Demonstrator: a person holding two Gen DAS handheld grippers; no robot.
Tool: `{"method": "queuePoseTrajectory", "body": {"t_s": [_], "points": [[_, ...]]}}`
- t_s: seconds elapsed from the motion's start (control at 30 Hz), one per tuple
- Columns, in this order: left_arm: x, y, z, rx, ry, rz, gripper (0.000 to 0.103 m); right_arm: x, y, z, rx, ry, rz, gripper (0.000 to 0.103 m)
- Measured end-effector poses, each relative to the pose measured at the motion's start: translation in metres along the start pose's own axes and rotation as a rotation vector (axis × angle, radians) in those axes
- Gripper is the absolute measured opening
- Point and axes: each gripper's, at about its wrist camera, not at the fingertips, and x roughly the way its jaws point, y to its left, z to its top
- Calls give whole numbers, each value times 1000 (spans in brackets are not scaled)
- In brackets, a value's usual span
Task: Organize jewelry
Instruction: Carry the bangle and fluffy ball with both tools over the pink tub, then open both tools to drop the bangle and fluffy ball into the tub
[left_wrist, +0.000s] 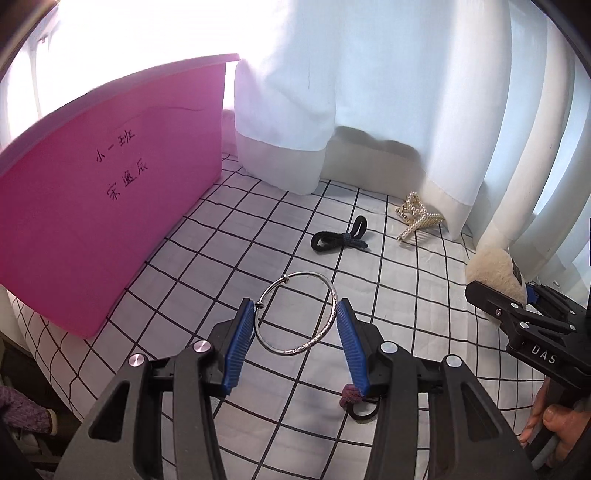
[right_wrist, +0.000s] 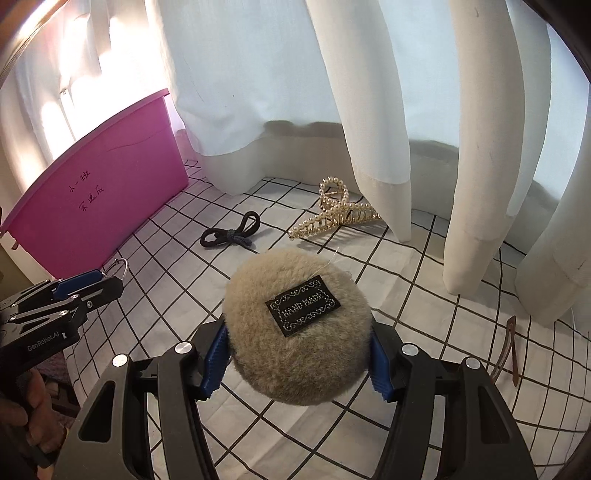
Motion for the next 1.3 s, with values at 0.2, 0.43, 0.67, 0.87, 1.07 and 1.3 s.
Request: {"method": "queuePoseTrajectory", "body": {"t_s": [0.2,0.43,0.67,0.87,1.07,1.3], "points": [[-56,5,29,-56,-86,19,45,-40,15,41,-54,-66,70,60],[-132,27,61,-135,-219,78,45,-75,66,100,-171,-150,188,60],[-174,81,91,-159,-311,138,45,-80,137,156,-204,-202,325,60],[-176,149,118,-159,-329,152,45,-52,206,193,-192,-192,384,60],[-147,221,131,-245,-241,149,45,-3,267,225,-189,-144,403,60],[-92,262,136,-264,-103,141,45,70,305,233,-189,8,357,60]]}}
